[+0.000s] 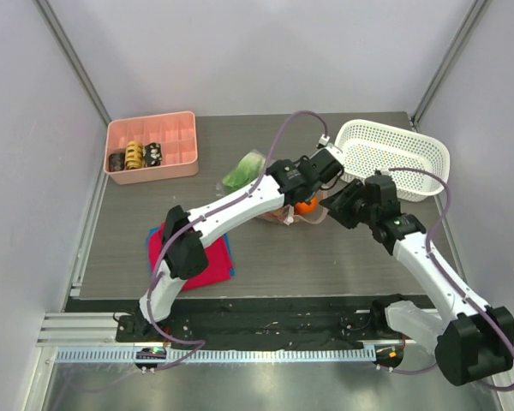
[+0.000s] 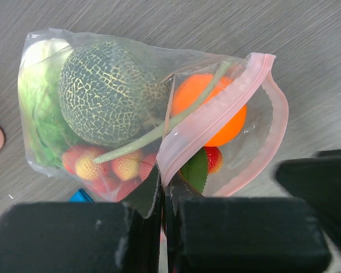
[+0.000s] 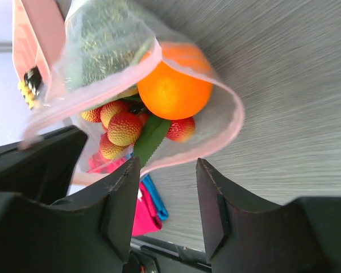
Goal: Open the zip-top bag and remove the fake food
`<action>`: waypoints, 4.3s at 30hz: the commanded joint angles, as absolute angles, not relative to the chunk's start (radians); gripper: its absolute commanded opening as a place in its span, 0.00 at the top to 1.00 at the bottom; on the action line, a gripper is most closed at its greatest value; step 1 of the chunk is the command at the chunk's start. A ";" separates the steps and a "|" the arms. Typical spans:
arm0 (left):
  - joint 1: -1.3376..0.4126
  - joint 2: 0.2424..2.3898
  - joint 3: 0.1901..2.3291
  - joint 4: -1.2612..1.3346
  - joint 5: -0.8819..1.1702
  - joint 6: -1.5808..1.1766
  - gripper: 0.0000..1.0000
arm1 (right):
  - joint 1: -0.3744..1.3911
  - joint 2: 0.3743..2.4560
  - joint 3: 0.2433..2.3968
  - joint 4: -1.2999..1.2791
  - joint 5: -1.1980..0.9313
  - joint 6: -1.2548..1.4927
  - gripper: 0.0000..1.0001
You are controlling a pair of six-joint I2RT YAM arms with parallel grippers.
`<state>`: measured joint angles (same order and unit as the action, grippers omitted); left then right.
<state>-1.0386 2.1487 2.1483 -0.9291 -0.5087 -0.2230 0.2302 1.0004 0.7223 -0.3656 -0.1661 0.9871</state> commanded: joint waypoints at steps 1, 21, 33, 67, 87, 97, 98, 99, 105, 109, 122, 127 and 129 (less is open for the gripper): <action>-1.026 2.065 2.155 -0.953 -0.396 -0.268 1.00 | 0.349 1.066 0.732 -0.192 -0.140 1.058 0.47; -0.986 1.985 2.167 -0.966 -0.215 -0.288 1.00 | 0.445 1.164 0.696 -0.147 0.135 1.028 0.25; -0.973 1.973 2.207 -0.983 -0.166 -0.296 1.00 | 0.448 1.186 0.650 -0.005 0.155 0.957 0.17; -0.937 1.928 2.043 -0.911 -0.221 -0.333 1.00 | 0.445 1.172 0.730 0.063 0.065 0.706 0.76; -0.867 1.875 1.968 -0.771 -0.042 -0.362 1.00 | 0.422 1.061 0.934 -0.174 -0.195 0.733 0.69; -0.862 1.902 1.917 -0.784 -0.031 -0.408 1.00 | 0.413 1.226 0.902 -0.072 -0.184 0.753 0.47; -0.861 1.922 1.925 -0.796 -0.046 -0.397 1.00 | 0.411 1.233 0.894 -0.072 -0.184 0.768 0.44; -0.861 1.930 1.936 -0.807 -0.049 -0.393 1.00 | 0.410 1.250 0.885 -0.072 -0.186 0.778 0.40; -0.851 1.922 1.893 -0.753 -0.025 -0.406 1.00 | 0.410 1.252 0.853 -0.135 -0.164 0.879 0.17; -0.851 1.930 1.893 -0.749 0.021 -0.429 1.00 | 0.411 1.238 0.831 -0.164 -0.127 0.945 0.07; -0.851 1.930 1.878 -0.735 0.072 -0.465 1.00 | 0.430 1.224 0.735 -0.138 -0.120 0.983 0.10; -0.851 1.927 1.878 -0.736 0.060 -0.465 1.00 | 0.431 1.235 0.749 -0.130 -0.126 0.971 0.28; -0.853 1.930 1.876 -0.747 0.040 -0.460 1.00 | 0.433 1.209 0.768 -0.156 -0.088 0.936 0.49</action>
